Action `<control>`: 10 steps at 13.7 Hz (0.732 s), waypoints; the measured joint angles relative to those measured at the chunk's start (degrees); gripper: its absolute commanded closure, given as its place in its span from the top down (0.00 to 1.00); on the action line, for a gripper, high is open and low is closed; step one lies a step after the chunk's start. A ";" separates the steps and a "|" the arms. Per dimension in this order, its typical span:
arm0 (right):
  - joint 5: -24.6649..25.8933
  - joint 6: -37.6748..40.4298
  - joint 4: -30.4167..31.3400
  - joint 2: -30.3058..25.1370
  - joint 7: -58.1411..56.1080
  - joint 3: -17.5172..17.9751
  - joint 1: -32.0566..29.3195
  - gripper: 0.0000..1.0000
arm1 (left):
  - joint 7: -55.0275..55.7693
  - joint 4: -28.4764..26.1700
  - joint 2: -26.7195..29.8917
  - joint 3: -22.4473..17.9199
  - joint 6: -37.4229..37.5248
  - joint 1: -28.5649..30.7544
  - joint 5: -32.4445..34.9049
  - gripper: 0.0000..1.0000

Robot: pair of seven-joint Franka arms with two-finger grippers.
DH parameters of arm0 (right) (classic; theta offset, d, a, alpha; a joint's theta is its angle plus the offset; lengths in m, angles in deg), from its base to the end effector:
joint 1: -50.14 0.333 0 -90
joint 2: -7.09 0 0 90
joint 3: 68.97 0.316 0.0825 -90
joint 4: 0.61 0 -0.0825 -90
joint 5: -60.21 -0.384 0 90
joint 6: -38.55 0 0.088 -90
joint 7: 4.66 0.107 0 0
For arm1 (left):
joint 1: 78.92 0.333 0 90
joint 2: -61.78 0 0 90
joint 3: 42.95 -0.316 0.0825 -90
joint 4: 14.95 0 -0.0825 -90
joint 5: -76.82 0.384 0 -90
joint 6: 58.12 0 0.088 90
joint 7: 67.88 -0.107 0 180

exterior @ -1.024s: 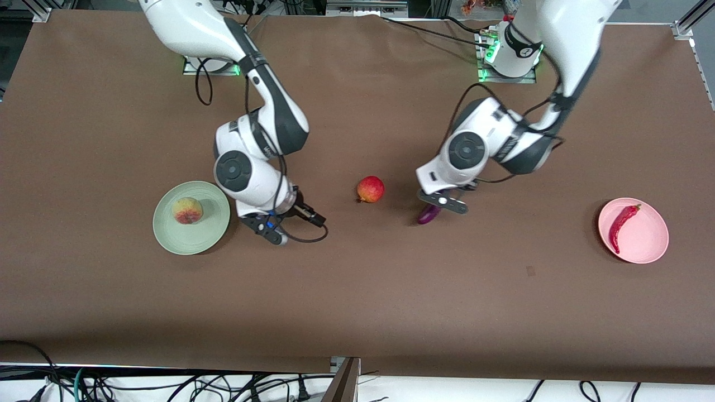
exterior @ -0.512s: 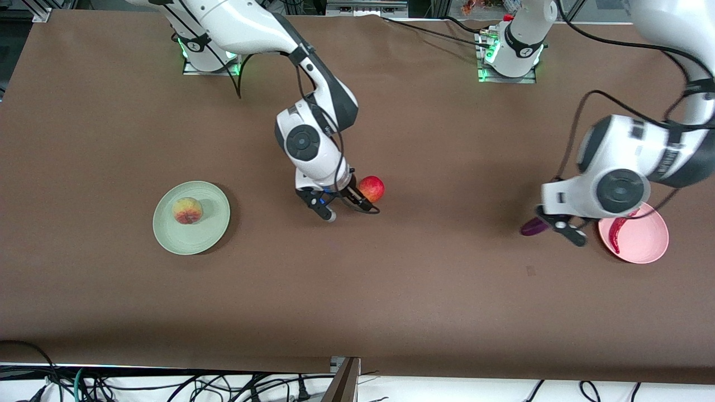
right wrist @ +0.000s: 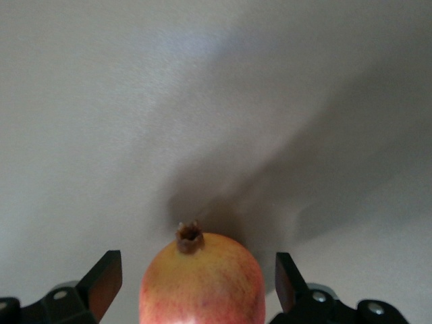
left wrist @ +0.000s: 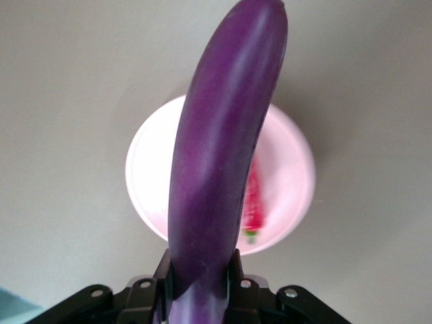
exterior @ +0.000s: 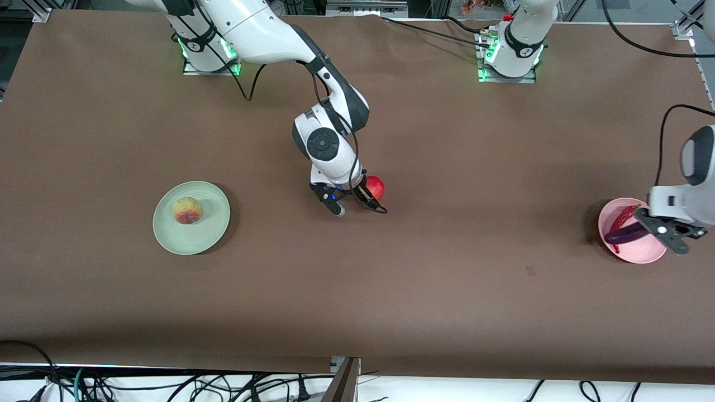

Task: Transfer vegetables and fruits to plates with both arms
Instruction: 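Lower the eggplant onto the pink plate while the right gripper grasps the pomegranate, then carry the pomegranate to the green plate while the left gripper releases the eggplant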

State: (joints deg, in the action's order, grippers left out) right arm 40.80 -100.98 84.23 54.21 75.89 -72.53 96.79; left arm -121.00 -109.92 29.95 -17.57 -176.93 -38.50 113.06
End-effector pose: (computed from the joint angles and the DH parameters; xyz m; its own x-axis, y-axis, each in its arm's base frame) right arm 0.5268 0.5053 0.1986 0.6407 -0.7457 -0.1830 -0.7678 -0.6244 -0.1439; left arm 0.6307 0.2372 0.3073 0.5715 -0.7650 -0.2968 -0.8147 -0.5723 -0.0938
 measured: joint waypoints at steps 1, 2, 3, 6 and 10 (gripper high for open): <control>0.00 -0.77 0.00 0.31 0.87 0.02 0.27 0.99 | -2.08 0.00 -2.11 -0.01 -3.06 2.90 0.00 0.00; 0.00 -1.96 0.00 0.73 1.50 0.04 0.73 0.96 | -3.22 0.02 -4.09 0.02 -4.81 4.87 0.00 0.00; 0.00 -2.94 -0.01 1.17 1.92 0.04 1.29 0.81 | -3.60 0.06 -5.55 0.07 -5.45 5.82 0.00 0.08; 0.13 -4.13 -0.01 1.99 2.20 0.00 2.22 0.16 | -3.55 0.07 -7.60 0.27 -5.48 5.97 0.00 1.00; 0.84 0.54 -1.22 1.27 -3.97 -1.34 0.76 0.05 | -3.48 1.75 -7.31 1.72 -5.46 6.21 -0.95 1.00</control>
State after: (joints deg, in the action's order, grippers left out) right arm 41.63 -100.44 83.02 55.49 71.92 -73.87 97.55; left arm -124.48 -108.17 22.64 -15.85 -182.39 -32.28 112.10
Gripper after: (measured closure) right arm 0.198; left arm 0.216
